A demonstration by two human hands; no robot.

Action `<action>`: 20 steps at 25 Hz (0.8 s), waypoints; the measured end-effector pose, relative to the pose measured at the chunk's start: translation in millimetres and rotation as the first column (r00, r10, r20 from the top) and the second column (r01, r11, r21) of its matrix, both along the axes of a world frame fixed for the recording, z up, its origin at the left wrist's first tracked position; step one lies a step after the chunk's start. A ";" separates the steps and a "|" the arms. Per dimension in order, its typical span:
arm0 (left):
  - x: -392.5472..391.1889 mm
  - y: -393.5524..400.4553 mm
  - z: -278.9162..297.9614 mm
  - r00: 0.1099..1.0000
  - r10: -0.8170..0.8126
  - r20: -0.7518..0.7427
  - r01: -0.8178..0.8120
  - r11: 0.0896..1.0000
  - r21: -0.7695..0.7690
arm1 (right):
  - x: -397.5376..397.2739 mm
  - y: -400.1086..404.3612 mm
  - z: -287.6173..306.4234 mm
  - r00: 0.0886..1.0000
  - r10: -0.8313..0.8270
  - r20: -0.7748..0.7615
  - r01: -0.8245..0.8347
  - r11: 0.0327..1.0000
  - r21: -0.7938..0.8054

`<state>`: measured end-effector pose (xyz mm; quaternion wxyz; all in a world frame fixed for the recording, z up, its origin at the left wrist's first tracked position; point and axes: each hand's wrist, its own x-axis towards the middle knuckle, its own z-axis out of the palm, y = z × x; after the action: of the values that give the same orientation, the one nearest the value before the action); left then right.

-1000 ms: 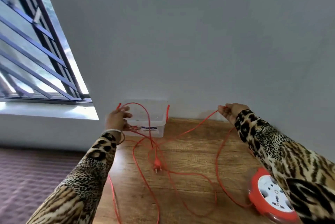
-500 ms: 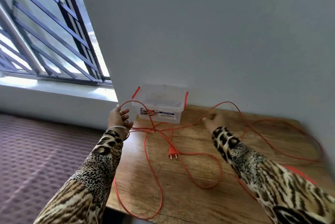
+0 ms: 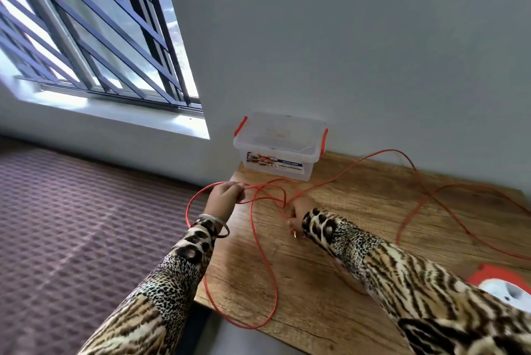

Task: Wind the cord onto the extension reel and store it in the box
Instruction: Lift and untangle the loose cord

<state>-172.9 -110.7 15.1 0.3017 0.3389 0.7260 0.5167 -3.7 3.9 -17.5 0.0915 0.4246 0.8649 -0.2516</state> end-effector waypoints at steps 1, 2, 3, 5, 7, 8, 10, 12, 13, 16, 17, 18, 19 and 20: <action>0.5 -1.6 -5.2 0.987 -0.079 -0.143 0.069 0.995 -0.072 | 8.1 3.5 4.0 0.999 -0.039 -0.028 0.039 0.999 0.005; 0.7 -2.9 -9.8 0.944 -0.155 -0.291 0.104 0.977 -0.184 | 16.6 7.9 10.5 0.991 -0.098 -0.091 0.099 0.995 0.008; 1.1 -3.9 -13.0 0.870 -0.232 -0.434 0.094 0.944 -0.317 | 25.9 14.0 20.7 0.969 -0.171 -0.176 0.171 0.985 -0.016; 1.3 -4.9 -16.6 0.660 -0.419 -0.623 0.003 0.832 -0.555 | 45.8 30.1 49.3 0.856 -0.346 -0.384 0.302 0.938 -0.171; 5.9 -2.6 -14.5 0.538 -0.542 -0.646 -0.053 0.742 -0.668 | 67.1 46.4 81.7 0.656 -0.523 -0.544 0.383 0.852 -0.358; 10.4 0.3 -8.9 0.532 -0.535 -0.656 -0.048 0.754 -0.655 | 76.4 51.9 97.1 0.548 -0.590 -0.593 0.399 0.808 -0.434; 26.6 11.2 -0.1 0.550 -0.399 -0.734 0.077 0.899 -0.430 | 88.2 54.8 120.1 0.361 -0.661 -0.658 0.373 0.749 -0.548; 55.7 27.8 6.1 0.540 -0.349 -0.766 0.326 0.926 -0.191 | 91.6 50.6 134.4 0.211 -0.709 -0.673 0.286 0.703 -0.651; 74.9 36.4 9.4 0.497 -0.418 -0.760 0.434 0.878 -0.200 | 93.0 48.4 138.6 0.150 -0.731 -0.666 0.239 0.680 -0.693; 122.2 54.4 8.2 0.324 -0.647 -0.691 0.540 0.726 -0.426 | 104.2 44.1 149.0 0.031 -0.771 -0.636 0.115 0.635 -0.764; 125.5 59.0 9.5 0.330 -0.657 -0.678 0.557 0.715 -0.422 | 110.4 44.3 151.8 0.017 -0.779 -0.627 0.104 0.625 -0.774; 125.2 63.9 12.0 0.396 -0.648 -0.651 0.579 0.726 -0.372 | 117.1 44.9 153.2 0.020 -0.783 -0.621 0.113 0.619 -0.777; 123.2 68.1 14.0 0.506 -0.634 -0.586 0.595 0.748 -0.296 | 124.8 45.0 152.7 0.043 -0.786 -0.617 0.135 0.617 -0.775; 121.4 72.2 17.9 0.631 -0.603 -0.488 0.585 0.783 -0.211 | 133.6 46.0 149.5 0.079 -0.787 -0.612 0.177 0.615 -0.768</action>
<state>-51.5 -38.6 33.0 0.2473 0.6826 0.6358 0.2620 129.9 49.9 132.0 -0.4162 0.4248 0.4313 -0.6785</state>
